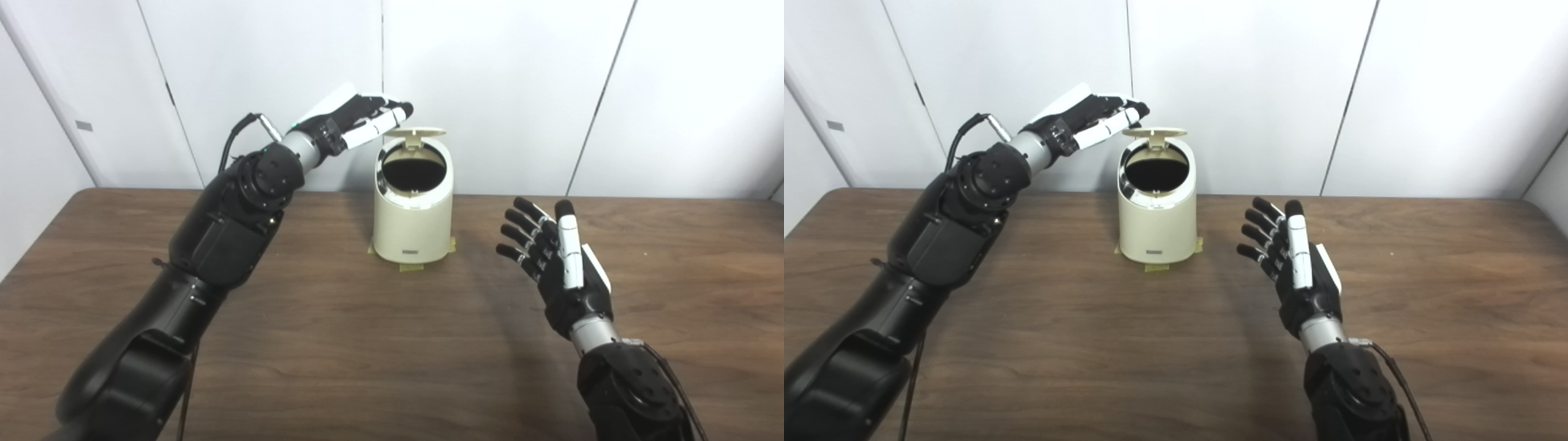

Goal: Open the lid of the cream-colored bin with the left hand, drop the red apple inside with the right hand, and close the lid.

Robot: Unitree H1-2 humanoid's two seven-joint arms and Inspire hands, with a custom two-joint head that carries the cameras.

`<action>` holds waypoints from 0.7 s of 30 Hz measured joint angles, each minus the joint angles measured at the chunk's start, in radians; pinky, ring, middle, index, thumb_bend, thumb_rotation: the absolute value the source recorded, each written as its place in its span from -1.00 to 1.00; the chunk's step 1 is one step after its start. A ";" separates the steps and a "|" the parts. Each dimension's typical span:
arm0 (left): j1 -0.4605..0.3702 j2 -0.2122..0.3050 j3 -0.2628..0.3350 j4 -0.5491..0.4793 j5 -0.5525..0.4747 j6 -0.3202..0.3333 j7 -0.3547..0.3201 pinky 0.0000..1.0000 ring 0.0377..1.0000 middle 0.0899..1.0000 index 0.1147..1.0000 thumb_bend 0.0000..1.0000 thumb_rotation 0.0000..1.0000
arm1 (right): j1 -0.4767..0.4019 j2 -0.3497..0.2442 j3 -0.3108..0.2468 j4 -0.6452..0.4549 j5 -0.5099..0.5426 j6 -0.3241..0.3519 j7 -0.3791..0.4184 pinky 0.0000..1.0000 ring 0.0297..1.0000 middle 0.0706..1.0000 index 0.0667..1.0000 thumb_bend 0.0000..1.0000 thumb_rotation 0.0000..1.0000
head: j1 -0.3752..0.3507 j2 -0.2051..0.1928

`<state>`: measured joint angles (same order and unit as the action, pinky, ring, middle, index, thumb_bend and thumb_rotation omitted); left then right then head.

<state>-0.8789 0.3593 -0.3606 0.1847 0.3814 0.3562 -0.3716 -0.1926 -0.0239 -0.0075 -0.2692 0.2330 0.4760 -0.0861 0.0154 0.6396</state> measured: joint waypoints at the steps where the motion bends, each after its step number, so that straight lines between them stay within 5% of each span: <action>1: 0.002 0.007 -0.009 -0.019 0.016 0.000 -0.005 0.76 0.70 0.52 0.65 0.07 1.00 | 0.000 -0.001 0.001 0.000 0.000 0.000 0.000 0.50 0.69 0.67 0.65 0.04 0.99 | 0.000 0.000; 15: 0.030 0.036 -0.054 -0.115 0.143 -0.003 -0.083 0.57 0.62 0.60 0.55 0.00 1.00 | 0.000 -0.023 0.018 0.000 0.015 0.000 -0.003 0.44 0.66 0.63 0.65 0.04 0.93 | 0.002 0.011; 21: 0.030 0.048 -0.122 -0.099 0.222 -0.114 -0.098 0.99 0.75 0.67 0.60 0.01 1.00 | 0.000 -0.028 0.025 0.000 0.017 0.000 -0.007 0.42 0.64 0.61 0.65 0.04 0.92 | 0.000 0.012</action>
<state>-0.8487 0.4073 -0.4830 0.0857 0.6037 0.2420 -0.4697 -0.1929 -0.0516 0.0174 -0.2690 0.2495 0.4760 -0.0927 0.0154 0.6519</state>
